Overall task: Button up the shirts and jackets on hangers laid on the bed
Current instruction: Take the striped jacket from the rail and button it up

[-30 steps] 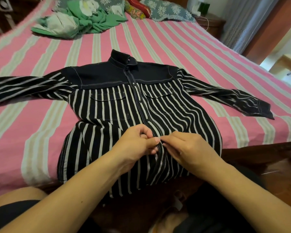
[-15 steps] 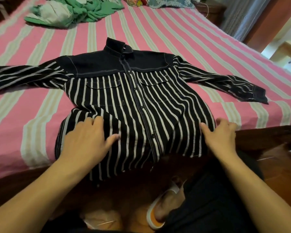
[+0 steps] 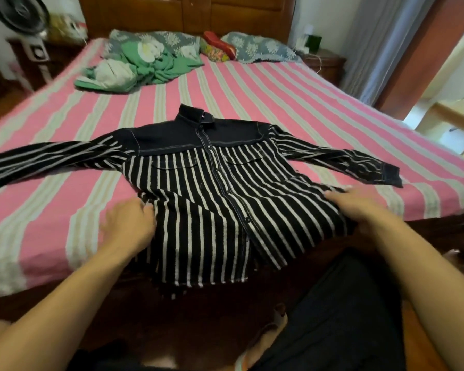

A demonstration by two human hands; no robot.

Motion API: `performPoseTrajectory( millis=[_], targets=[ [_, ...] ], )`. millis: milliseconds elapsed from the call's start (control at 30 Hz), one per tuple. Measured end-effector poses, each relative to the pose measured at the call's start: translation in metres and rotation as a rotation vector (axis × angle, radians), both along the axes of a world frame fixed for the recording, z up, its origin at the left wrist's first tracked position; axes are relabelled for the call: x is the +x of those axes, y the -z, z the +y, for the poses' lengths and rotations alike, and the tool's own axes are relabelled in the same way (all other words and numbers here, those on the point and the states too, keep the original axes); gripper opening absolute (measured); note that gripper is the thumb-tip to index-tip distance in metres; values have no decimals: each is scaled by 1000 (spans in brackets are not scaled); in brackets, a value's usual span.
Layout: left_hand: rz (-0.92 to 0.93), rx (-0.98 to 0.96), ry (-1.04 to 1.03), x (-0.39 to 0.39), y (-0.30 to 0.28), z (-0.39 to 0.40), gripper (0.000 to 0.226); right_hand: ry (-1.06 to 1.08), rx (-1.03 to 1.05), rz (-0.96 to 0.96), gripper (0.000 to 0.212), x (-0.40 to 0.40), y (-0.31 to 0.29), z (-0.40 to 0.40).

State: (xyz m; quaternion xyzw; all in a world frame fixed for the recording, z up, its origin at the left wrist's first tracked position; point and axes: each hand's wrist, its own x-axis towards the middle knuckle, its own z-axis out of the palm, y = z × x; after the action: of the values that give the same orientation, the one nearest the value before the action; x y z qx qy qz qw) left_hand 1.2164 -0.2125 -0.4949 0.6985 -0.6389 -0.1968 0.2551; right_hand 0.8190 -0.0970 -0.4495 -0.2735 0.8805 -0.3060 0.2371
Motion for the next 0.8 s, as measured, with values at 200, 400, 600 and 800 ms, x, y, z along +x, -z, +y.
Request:
performPoseTrajectory(
  millis=[200, 400, 600, 800],
  targets=[
    [464, -95, -138, 19, -38, 7, 28, 112, -204, -201, 49, -19, -11, -4],
    [-804, 340, 381, 41, -5, 43, 28, -323, 644, 352, 36, -12, 2, 27],
    [-673, -19, 413, -37, -54, 16, 25, -180, 328, 350, 11, -55, 4, -7],
    [-249, 135, 728, -135, -22, -51, 30, 295, -426, -604, 23, -102, 10, -57]
  ],
)
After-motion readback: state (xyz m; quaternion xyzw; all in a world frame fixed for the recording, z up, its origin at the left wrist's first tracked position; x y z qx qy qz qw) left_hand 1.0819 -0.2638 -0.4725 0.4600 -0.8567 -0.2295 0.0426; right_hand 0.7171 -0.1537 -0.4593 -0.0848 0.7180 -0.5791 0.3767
